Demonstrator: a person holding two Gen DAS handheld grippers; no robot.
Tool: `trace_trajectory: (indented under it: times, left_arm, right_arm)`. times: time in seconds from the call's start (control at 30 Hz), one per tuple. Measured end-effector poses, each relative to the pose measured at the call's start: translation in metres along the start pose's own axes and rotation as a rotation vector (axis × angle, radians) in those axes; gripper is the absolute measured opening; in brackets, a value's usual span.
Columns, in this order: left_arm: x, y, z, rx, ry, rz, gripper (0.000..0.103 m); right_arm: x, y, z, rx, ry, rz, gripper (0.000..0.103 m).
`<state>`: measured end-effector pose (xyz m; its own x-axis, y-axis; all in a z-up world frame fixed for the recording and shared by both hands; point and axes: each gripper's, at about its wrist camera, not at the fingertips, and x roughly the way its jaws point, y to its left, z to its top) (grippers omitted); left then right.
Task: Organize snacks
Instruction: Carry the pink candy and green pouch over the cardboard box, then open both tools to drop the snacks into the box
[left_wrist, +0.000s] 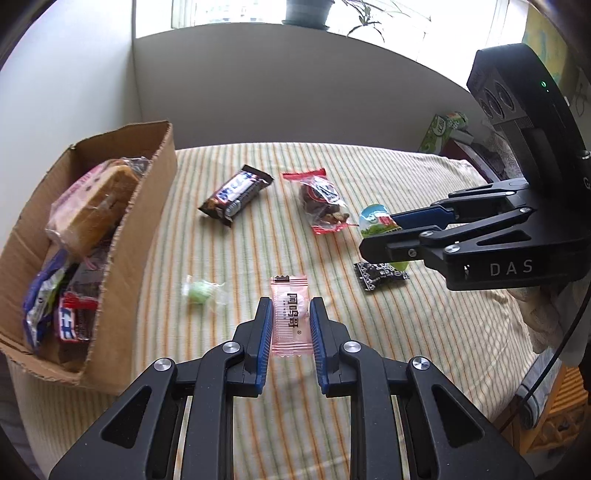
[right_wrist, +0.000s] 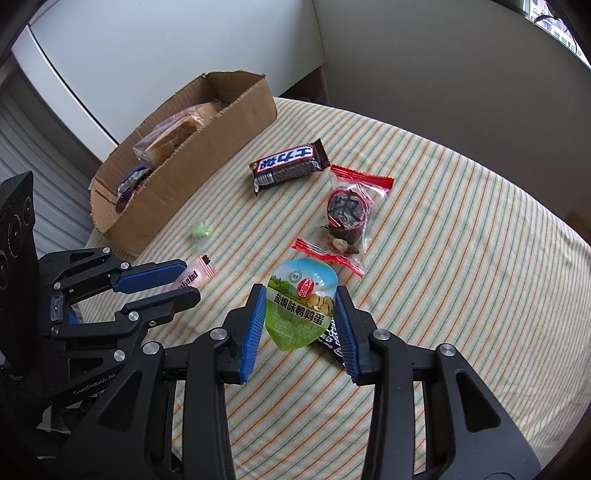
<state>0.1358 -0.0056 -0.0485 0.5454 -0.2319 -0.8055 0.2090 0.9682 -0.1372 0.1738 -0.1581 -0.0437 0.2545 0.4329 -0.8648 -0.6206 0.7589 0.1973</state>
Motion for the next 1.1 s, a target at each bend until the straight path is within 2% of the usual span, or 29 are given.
trace_trajectory:
  times: [0.2,0.37,0.6,0.7,0.83,1.1]
  left_arm:
    - [-0.03,0.037,0.0,-0.042,-0.053,0.046,0.019]
    - [-0.046,0.067,0.005,-0.064,-0.075,0.115,0.019]
    - [-0.06,0.098,0.006,-0.015,-0.042,0.24,0.019]
    - [-0.061,0.117,0.011,-0.028,-0.03,0.277,0.019]
    - [-0.064,0.137,0.013,-0.073,-0.028,0.277,0.019]
    - [-0.063,0.15,0.011,-0.105,-0.033,0.261,0.019]
  right_arm:
    - [-0.013,0.039,0.025,-0.069,-0.052,0.051,0.039]
    - [-0.01,0.071,0.048,-0.12,-0.072,0.081,0.039]
    - [0.012,0.109,0.074,-0.184,-0.078,0.092,0.039]
    - [0.026,0.124,0.083,-0.215,-0.071,0.083,0.039]
    - [0.042,0.136,0.092,-0.226,-0.052,0.094,0.039]
    - [0.064,0.155,0.101,-0.254,-0.026,0.108,0.039]
